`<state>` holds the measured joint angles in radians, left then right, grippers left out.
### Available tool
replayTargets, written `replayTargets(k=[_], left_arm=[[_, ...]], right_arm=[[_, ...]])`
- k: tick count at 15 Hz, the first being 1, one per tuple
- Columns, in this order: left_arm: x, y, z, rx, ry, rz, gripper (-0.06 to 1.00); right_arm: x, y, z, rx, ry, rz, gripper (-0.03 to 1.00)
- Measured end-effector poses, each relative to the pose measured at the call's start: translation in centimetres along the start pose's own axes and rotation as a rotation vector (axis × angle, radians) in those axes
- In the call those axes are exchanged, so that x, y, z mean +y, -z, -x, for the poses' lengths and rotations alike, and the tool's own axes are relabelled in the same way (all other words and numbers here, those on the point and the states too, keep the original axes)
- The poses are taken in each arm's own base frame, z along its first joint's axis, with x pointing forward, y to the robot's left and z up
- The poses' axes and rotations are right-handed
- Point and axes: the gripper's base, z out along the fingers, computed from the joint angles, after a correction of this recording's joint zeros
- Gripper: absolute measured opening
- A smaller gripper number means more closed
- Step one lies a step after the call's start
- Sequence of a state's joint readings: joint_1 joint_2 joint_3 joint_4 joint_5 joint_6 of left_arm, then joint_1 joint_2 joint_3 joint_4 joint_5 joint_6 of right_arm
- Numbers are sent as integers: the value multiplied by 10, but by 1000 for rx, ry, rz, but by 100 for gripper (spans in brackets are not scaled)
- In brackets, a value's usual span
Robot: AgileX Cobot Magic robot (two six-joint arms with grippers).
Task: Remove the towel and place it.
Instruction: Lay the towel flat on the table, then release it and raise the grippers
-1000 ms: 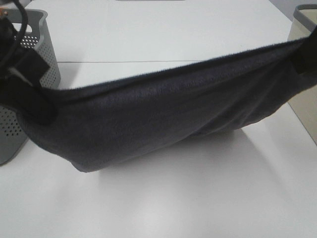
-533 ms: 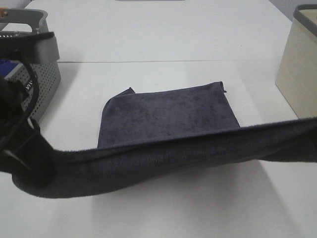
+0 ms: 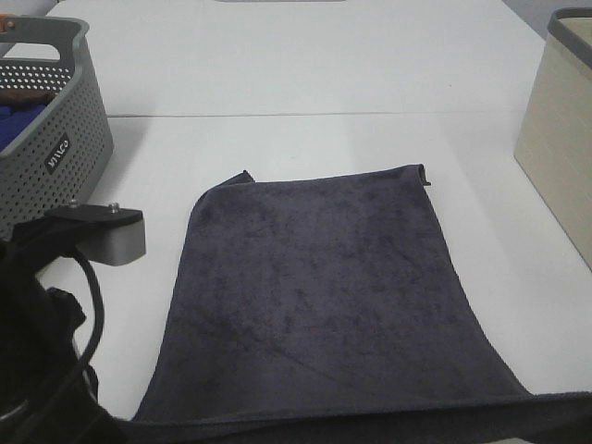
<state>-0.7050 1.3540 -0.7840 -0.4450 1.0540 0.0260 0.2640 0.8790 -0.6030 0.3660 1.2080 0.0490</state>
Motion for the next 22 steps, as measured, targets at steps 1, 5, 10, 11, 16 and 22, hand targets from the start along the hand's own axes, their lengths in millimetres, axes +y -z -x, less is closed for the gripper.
replayTargets(k=[1,5,10,11,16,22], left_arm=[[3,-9,3,20,6,0,0],[13,-44,19,102,21,2,0],[16,-69,26,179,2,-51,0],[16,-70,26,186,-4,-52,0],[24,-90,27,263,24,-38,0],[32,-111,27,362,56,-30,0]], right_arm=[[-1,-3,-1,11,-4,-4,1],[-14,-31,-2,134,-37,-38,1],[-25,-56,12,285,-53,-85,1],[-26,-61,15,322,-52,-87,1],[-29,-83,26,447,-61,-44,1],[-34,-111,37,542,-79,-3,1]])
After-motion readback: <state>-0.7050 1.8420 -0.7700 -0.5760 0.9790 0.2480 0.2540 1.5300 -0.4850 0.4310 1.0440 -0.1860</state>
